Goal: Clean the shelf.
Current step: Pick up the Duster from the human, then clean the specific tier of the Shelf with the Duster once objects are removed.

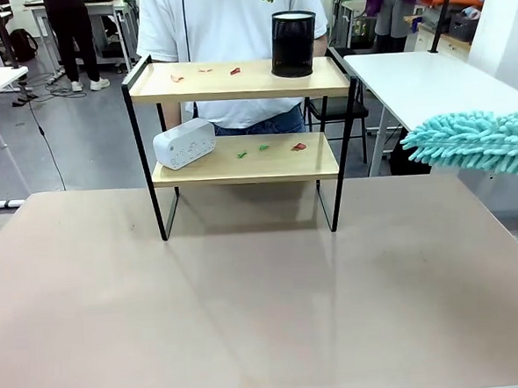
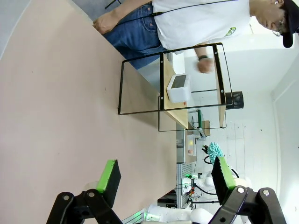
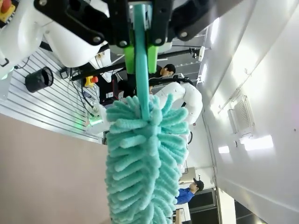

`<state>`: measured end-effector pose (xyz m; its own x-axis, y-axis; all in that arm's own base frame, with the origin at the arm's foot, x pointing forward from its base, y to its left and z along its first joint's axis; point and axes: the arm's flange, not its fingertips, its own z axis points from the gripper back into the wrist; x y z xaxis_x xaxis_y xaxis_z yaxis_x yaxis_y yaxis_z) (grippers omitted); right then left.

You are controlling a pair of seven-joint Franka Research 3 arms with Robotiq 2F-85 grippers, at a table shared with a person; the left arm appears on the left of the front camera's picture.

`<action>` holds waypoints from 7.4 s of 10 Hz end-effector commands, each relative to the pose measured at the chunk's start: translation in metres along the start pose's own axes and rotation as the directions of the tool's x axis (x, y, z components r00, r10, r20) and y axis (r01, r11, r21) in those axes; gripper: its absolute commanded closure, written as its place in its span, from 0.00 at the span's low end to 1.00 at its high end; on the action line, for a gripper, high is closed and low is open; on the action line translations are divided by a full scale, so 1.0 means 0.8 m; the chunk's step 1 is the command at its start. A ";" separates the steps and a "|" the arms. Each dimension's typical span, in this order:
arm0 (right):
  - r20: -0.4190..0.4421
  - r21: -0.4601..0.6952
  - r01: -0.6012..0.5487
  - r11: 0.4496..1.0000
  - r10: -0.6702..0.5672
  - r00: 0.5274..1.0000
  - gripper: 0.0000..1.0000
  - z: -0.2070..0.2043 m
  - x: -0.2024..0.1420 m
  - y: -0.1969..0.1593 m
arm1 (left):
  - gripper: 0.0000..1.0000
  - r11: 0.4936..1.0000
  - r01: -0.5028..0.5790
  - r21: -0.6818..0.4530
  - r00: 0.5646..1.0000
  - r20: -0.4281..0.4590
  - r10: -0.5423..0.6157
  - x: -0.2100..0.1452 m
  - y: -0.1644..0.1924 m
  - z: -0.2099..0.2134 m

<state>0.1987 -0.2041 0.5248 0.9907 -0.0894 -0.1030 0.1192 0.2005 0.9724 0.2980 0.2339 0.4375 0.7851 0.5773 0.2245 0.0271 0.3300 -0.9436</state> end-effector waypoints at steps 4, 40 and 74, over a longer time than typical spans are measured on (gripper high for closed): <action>0.002 0.013 0.007 1.000 -0.007 1.000 0.92 0.002 -0.005 0.009 | 0.00 1.000 0.009 -0.007 1.000 -0.008 -0.009 -0.001 -0.002 0.001; -0.034 -0.765 -0.503 0.403 0.753 0.657 0.88 -0.430 0.158 0.280 | 0.00 1.000 0.009 -0.007 1.000 -0.008 -0.009 -0.001 -0.002 0.001; -0.600 -0.160 -0.870 0.467 0.654 0.461 0.88 -0.444 0.170 0.307 | 0.00 1.000 0.009 -0.007 1.000 -0.008 -0.009 -0.001 -0.002 0.001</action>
<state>0.3885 0.1834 0.6789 0.5775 0.6936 0.4306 -0.7970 0.3646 0.4815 0.2984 0.2340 0.4368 0.7862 0.5766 0.2221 0.0248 0.3297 -0.9438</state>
